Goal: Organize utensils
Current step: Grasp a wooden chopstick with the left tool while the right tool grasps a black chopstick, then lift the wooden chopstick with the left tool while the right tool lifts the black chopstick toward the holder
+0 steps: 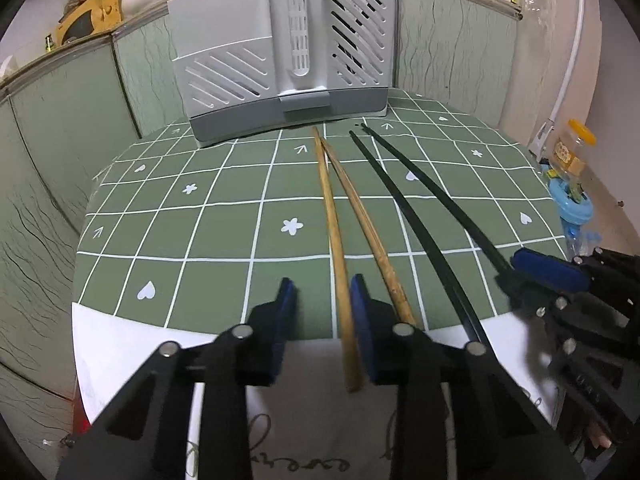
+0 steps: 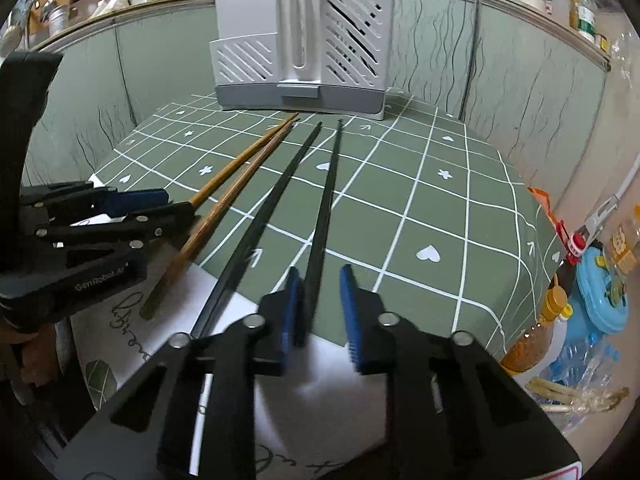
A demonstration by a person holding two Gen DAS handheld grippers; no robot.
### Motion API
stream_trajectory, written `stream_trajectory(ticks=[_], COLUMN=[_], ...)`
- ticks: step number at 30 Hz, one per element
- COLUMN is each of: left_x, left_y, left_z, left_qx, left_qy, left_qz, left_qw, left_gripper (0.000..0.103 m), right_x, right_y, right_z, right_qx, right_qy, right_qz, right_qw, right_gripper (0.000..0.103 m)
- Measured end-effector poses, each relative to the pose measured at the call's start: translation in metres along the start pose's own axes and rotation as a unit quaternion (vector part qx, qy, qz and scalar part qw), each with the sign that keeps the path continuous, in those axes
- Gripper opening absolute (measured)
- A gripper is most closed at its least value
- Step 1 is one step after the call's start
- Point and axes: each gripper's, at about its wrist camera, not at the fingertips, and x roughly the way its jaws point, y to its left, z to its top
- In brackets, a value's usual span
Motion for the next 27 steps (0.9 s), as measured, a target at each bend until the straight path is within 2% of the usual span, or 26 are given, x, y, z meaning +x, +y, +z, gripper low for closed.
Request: stream_trajectory(ticks=[1, 5, 14, 27], left_x=[0.000, -0.001, -0.005, -0.030], left_y=[0.000, 0.003, 0.005, 0.007], left_z=[0.000, 0.001, 0.003, 0.003], left_qx=[0.000, -0.004, -0.014, -0.019], left_qy=[-0.002, -0.004, -0.006, -0.035], left_qz=[0.003, 0.004, -0.002, -0.007], left_qw=[1.0000, 1.0000, 0.9999, 0.9992], left_gripper=[0.024, 0.009, 0.008, 0.008], right_x=[0.000, 0.001, 0.001, -0.023], right_y=[-0.001, -0.004, -0.007, -0.014], right_z=[0.000, 0.000, 0.000, 0.007], right_qx=[0.003, 0.010, 0.018, 0.024], right_qy=[0.001, 0.004, 0.004, -0.013], right_qz=[-0.002, -0.005, -0.007, -0.003], right_qw=[1.000, 1.000, 1.000, 1.000], right_gripper=[0.007, 0.006, 0.006, 0.006])
